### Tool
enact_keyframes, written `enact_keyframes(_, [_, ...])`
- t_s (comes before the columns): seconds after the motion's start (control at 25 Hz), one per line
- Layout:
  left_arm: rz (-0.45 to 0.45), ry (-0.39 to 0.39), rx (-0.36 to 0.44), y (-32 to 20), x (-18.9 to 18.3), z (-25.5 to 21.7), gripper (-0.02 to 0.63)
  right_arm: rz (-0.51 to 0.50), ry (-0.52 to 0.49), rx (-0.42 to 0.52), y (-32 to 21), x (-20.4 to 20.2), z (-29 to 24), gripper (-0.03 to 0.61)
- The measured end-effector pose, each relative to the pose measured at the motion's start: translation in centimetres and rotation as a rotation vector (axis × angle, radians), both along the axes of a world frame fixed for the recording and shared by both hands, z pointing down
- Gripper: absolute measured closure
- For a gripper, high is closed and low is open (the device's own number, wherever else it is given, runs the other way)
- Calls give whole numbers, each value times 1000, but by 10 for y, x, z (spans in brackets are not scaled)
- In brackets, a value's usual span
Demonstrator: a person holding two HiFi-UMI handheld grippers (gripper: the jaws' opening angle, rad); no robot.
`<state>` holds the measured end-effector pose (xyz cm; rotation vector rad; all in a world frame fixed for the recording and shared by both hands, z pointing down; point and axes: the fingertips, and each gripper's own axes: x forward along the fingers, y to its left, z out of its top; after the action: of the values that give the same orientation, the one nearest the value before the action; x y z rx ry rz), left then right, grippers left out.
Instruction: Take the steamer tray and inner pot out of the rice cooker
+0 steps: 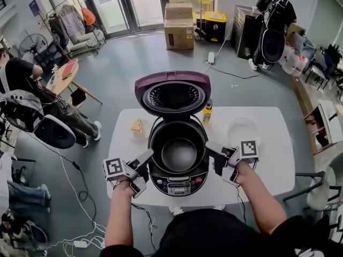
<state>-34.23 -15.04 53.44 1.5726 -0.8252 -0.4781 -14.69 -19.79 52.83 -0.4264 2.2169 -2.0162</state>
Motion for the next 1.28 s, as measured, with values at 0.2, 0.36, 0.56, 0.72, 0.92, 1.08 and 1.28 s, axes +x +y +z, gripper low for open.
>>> enact_keyframes(0.2, [52, 7, -20, -2, 4, 5, 77, -12, -1, -22, -1, -4, 6, 84])
enact_keyframes(0.36, [84, 6, -30, -3, 6, 8, 114, -31, -7, -50, 0, -6, 9, 84])
enact_keyframes(0.56, [123, -17, -39, -2, 11, 12, 149, -32, 8, -66, -1, -7, 20, 84])
enact_keyframes(0.72, [141, -27, -55, -5, 13, 15, 170, -42, 18, -58, -2, -10, 25, 84])
enact_keyframes(0.92, [177, -97, -77, -5, 7, 27, 262, -113, 108, 4, 0, -15, 32, 127])
enact_keyframes(1.08, [206, -202, -111, -6, 0, 39, 373, -146, 199, 28, 2, -14, 41, 231])
enact_keyframes(1.28, [211, -328, -172, -4, -11, 53, 526, -170, 321, 75, -2, -4, 61, 486])
